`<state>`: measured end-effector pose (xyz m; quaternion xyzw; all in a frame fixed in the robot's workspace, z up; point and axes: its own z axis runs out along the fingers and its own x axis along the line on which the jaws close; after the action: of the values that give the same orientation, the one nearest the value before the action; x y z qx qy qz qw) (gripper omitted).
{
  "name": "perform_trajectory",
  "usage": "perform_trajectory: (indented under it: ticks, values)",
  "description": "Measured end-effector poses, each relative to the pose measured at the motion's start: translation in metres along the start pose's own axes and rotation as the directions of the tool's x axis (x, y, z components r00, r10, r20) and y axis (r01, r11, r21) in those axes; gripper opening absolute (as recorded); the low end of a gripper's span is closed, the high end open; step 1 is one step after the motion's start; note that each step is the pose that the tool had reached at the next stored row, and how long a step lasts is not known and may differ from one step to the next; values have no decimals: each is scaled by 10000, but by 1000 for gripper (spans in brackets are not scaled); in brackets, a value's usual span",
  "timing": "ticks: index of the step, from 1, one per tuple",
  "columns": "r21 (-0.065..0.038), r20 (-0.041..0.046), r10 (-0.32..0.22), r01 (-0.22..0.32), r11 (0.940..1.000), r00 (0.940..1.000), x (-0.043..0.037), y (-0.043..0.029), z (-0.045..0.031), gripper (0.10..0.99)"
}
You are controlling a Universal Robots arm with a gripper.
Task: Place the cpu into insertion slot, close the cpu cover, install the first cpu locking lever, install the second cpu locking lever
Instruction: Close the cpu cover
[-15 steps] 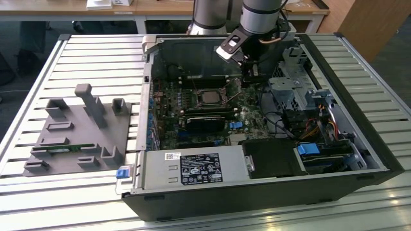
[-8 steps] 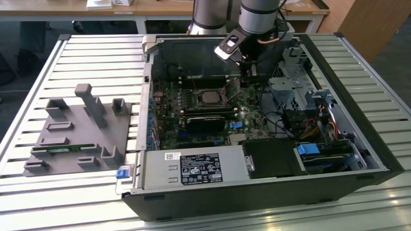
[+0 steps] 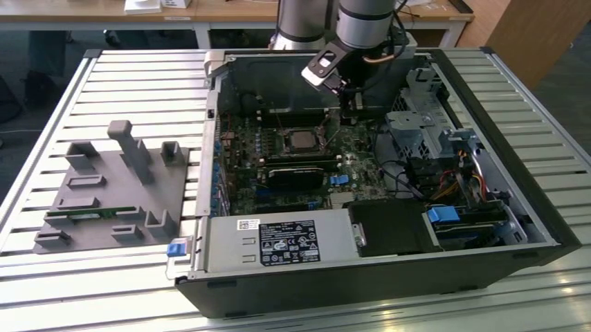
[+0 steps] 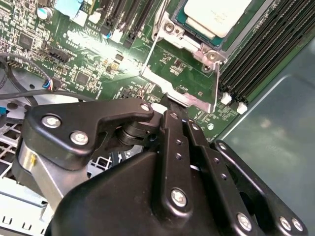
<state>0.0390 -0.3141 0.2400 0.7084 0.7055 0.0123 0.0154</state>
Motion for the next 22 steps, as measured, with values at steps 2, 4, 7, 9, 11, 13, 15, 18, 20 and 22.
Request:
perform_trajectory:
  ticks: [2,4,7,9,11,13,15,18,20,22]
  values:
    - [0,-1,0,0,10000,10000,0,-13,0,106]
    - [0,-1,0,0,10000,10000,0,-28,-1,106]
    - [0,0,0,0,10000,10000,0,-56,-2,106]
    - [0,-1,0,0,10000,10000,0,-75,-3,106]
    - [0,-1,-1,1,10000,10000,0,-92,-3,106]
    - [0,0,0,0,10000,10000,0,-112,-4,106]
    - [0,0,0,0,10000,10000,0,-133,-5,106]
    - [0,0,0,0,10000,10000,-1,-160,-6,106]
    - [0,-1,0,0,10000,10000,-1,-177,-6,106]
    - [0,-1,0,0,10000,10000,-1,-192,-7,106]
